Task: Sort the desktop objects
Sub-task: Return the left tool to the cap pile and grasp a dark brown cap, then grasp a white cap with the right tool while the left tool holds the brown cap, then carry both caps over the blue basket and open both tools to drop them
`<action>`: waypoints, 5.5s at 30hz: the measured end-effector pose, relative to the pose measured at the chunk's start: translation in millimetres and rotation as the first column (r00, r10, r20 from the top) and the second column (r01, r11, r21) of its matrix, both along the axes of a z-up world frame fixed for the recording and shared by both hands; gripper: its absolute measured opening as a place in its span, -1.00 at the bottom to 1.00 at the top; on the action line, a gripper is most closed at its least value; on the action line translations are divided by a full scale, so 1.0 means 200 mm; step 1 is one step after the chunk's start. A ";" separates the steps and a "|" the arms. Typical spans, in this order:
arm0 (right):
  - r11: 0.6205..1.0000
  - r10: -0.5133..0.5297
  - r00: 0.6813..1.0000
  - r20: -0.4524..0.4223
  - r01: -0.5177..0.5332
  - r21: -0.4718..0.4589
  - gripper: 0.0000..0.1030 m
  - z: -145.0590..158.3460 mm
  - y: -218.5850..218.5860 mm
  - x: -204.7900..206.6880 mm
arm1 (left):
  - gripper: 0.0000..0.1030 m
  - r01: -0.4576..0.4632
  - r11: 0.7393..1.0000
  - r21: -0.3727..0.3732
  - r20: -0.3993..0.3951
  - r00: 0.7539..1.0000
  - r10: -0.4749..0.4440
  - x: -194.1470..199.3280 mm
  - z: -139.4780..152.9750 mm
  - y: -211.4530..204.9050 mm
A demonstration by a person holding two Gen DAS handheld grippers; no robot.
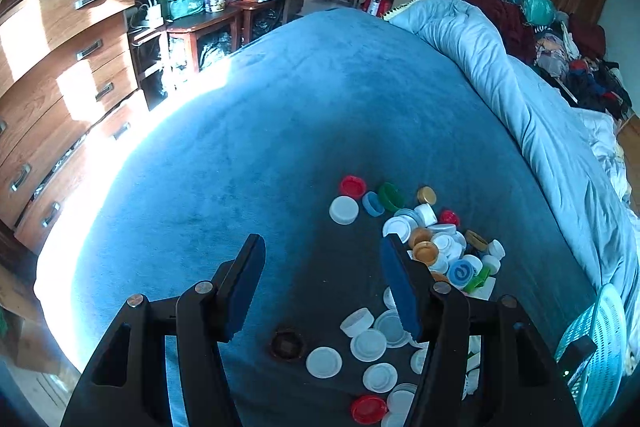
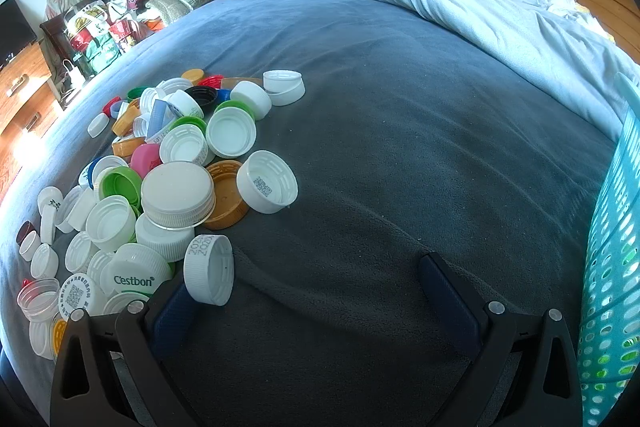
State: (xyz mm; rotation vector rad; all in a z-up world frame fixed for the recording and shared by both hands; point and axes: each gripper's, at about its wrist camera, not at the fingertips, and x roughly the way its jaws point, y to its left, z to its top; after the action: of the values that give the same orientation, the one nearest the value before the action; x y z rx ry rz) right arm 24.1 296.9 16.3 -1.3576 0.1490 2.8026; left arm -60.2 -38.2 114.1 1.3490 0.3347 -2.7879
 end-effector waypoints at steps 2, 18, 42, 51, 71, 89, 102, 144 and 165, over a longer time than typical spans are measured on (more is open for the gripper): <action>1.000 0.000 1.000 0.000 0.000 0.000 1.00 0.00 0.00 0.00 | 0.05 0.010 1.000 -0.002 0.003 1.000 -0.010 -0.01 0.00 0.02; 1.000 0.000 1.000 0.000 0.000 0.000 1.00 0.00 0.00 0.00 | 0.05 0.101 0.995 0.022 -0.043 0.994 -0.100 0.04 0.07 0.04; 1.000 0.001 1.000 0.000 -0.001 0.001 1.00 0.00 0.01 -0.01 | 0.05 0.445 0.894 -0.062 0.076 0.895 -0.440 0.17 -0.45 -0.08; 1.000 0.000 1.000 0.000 0.000 0.005 1.00 0.00 0.01 -0.02 | -0.26 0.520 0.847 -0.106 0.064 0.854 -0.517 0.12 -0.51 -0.04; 0.995 0.090 0.991 0.095 -0.093 0.022 0.68 0.05 -0.09 -0.04 | -0.51 0.446 0.895 -0.025 0.010 0.895 -0.446 0.14 -0.53 -0.09; 0.990 0.135 0.985 0.110 -0.139 0.023 -0.71 0.13 -0.14 -0.07 | -0.51 0.385 0.923 -0.016 0.009 0.923 -0.385 0.15 -0.52 -0.09; 0.986 0.168 0.986 -0.011 -0.169 -0.005 -0.77 0.45 -0.22 0.19 | -0.51 0.259 0.962 -0.083 -0.051 0.963 -0.264 0.20 -0.31 -0.09; 0.974 0.228 0.930 -0.289 -0.214 0.077 -0.76 1.08 -0.12 0.54 | -0.51 0.412 0.893 -0.182 -0.109 0.894 -0.435 0.37 0.18 0.52; 0.998 0.059 0.937 -0.344 -0.045 0.050 -0.76 1.18 0.29 0.70 | -0.51 0.535 0.800 -0.273 -0.115 0.807 -0.579 0.44 0.32 1.03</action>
State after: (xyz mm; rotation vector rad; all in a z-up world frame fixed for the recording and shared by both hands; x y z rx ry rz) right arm 163.5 353.9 252.6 -0.8608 0.0606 3.0443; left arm 27.9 167.7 177.5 1.2871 -0.4656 -3.2966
